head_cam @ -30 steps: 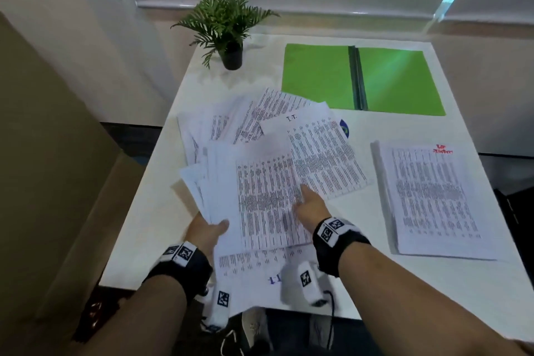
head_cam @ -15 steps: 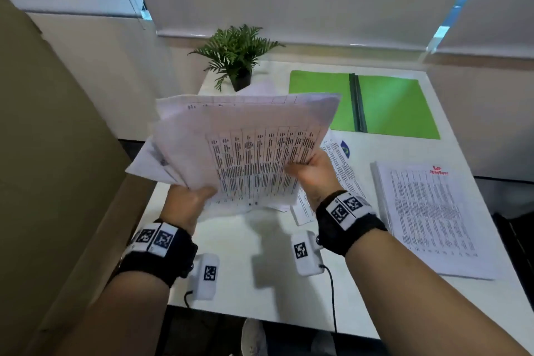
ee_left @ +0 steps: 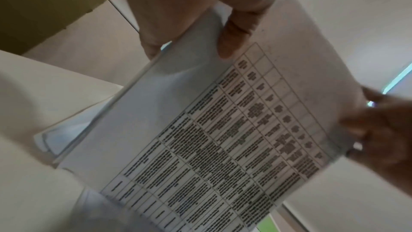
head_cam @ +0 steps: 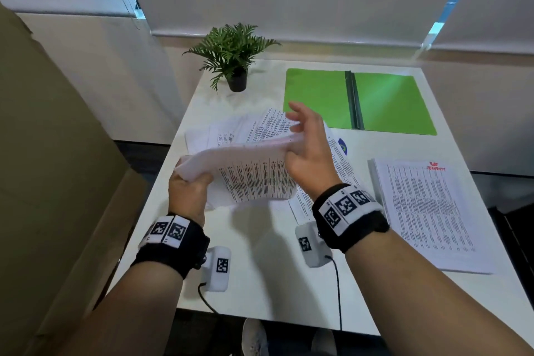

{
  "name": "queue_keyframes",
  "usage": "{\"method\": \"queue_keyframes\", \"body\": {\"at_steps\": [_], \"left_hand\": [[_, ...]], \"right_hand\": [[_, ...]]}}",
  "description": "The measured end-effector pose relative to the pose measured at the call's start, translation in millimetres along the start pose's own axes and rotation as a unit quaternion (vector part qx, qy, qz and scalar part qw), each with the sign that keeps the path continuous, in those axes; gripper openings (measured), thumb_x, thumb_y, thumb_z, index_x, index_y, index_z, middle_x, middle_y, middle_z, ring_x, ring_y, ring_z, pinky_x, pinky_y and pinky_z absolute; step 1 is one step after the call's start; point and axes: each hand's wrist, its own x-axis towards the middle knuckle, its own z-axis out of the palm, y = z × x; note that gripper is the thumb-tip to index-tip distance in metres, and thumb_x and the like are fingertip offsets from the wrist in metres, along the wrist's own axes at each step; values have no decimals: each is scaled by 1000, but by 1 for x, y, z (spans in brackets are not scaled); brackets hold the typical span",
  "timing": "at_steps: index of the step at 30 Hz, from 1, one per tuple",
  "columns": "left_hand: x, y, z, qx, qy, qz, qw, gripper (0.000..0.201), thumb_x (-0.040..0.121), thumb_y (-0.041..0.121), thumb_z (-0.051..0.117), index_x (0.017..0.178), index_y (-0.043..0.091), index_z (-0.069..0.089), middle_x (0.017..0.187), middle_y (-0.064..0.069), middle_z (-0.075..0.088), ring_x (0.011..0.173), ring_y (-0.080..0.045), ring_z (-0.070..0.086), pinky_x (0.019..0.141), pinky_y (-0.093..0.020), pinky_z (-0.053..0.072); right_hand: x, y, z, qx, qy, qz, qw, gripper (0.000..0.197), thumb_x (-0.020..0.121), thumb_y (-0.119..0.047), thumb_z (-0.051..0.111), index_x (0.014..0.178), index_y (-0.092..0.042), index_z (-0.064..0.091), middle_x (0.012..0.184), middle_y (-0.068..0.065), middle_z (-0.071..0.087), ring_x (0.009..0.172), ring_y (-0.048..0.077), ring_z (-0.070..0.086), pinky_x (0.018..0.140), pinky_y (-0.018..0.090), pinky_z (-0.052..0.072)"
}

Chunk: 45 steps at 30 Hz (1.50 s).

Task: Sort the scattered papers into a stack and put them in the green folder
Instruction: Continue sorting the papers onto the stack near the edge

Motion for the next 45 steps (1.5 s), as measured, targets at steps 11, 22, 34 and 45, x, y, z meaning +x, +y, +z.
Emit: {"method": "queue_keyframes", "body": {"at_steps": [11, 22, 34, 45], "left_hand": [[7, -3, 11, 39, -25, 27, 999, 33, 59, -3, 58, 76, 23, 50, 77, 5, 53, 72, -13, 52, 69, -30, 45], [-6, -41, 20, -3, -82, -392, 916, 81, 85, 53, 60, 145, 6, 32, 141, -18, 41, 137, -39, 34, 102, -52, 36], [1, -2, 46, 186, -51, 72, 979, 49, 91, -7, 51, 135, 15, 49, 123, 4, 60, 113, -7, 53, 94, -19, 37], [-11, -38, 79, 137, -93, 49, 985, 43, 95, -2, 48, 134, 12, 38, 129, 5, 54, 118, -10, 51, 98, -17, 40]], "right_hand": [[13, -14, 21, -472, -211, -151, 843, 41, 79, 0, 50, 116, -17, 50, 109, 3, 58, 102, 27, 58, 101, 54, 35], [21, 36, -1, 12, 172, 234, 957, 14, 87, -7, 48, 83, -18, 55, 84, 5, 64, 79, 27, 60, 75, 39, 53], [1, 80, -35, -14, -5, 199, 980, 84, 85, -4, 57, 149, -29, 9, 153, 2, 28, 140, 19, 29, 116, 40, 26], [-19, 99, -47, 65, 65, 197, 976, 30, 91, -3, 47, 117, -20, 44, 110, 6, 64, 102, 22, 61, 95, 42, 50]]}}
